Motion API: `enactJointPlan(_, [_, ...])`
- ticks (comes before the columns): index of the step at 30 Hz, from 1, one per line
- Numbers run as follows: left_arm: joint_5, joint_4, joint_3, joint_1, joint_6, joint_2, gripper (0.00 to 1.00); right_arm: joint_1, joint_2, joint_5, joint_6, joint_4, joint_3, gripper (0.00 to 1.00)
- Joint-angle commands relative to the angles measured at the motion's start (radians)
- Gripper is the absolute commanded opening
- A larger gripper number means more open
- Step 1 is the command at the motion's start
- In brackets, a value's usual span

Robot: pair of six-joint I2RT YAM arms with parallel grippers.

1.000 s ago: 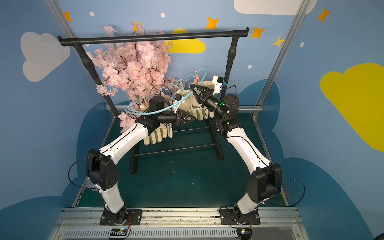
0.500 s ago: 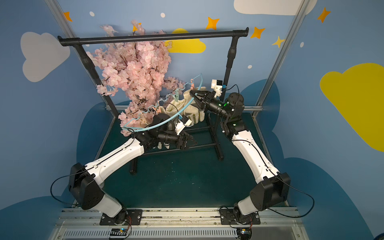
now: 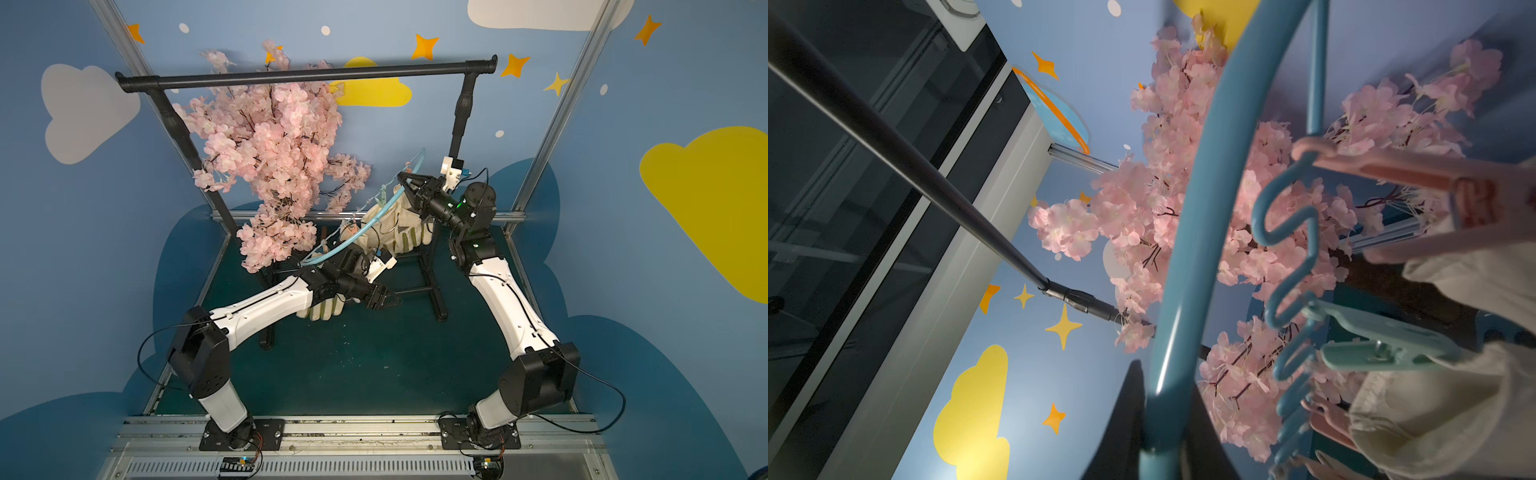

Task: Clip the gloves onto a hanger to dry
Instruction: Adjust the hanger.

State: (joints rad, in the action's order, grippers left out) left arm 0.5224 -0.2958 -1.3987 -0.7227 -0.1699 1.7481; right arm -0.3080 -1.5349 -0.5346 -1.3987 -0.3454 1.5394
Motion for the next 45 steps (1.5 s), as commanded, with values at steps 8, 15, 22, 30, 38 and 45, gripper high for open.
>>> enactJointPlan(8, [-0.025,-0.107,-0.113,-0.107,0.114,-0.051,0.64,0.02,-0.061,0.07,0.093,-0.053,0.073,0.0])
enactJointPlan(15, [-0.061,-0.198,-0.115,-0.178,0.188,-0.179,0.64,0.02,-0.094,0.061,0.09,-0.016,0.148,0.0])
enactJointPlan(22, [-0.13,-0.261,-0.126,-0.165,0.185,-0.324,0.64,0.017,-0.111,0.059,0.065,-0.037,0.161,0.0])
enactJointPlan(30, [-0.144,-0.201,-0.098,0.038,0.13,-0.372,0.67,0.008,-0.115,0.047,0.041,-0.051,0.173,0.0])
enactJointPlan(38, [-0.369,-0.028,-0.058,0.049,0.141,-0.336,0.67,-0.007,-0.116,0.044,0.032,-0.055,0.179,0.0])
enactJointPlan(45, [-0.513,0.065,-0.026,0.064,0.167,-0.311,0.67,-0.017,-0.131,0.031,0.011,-0.068,0.191,0.0])
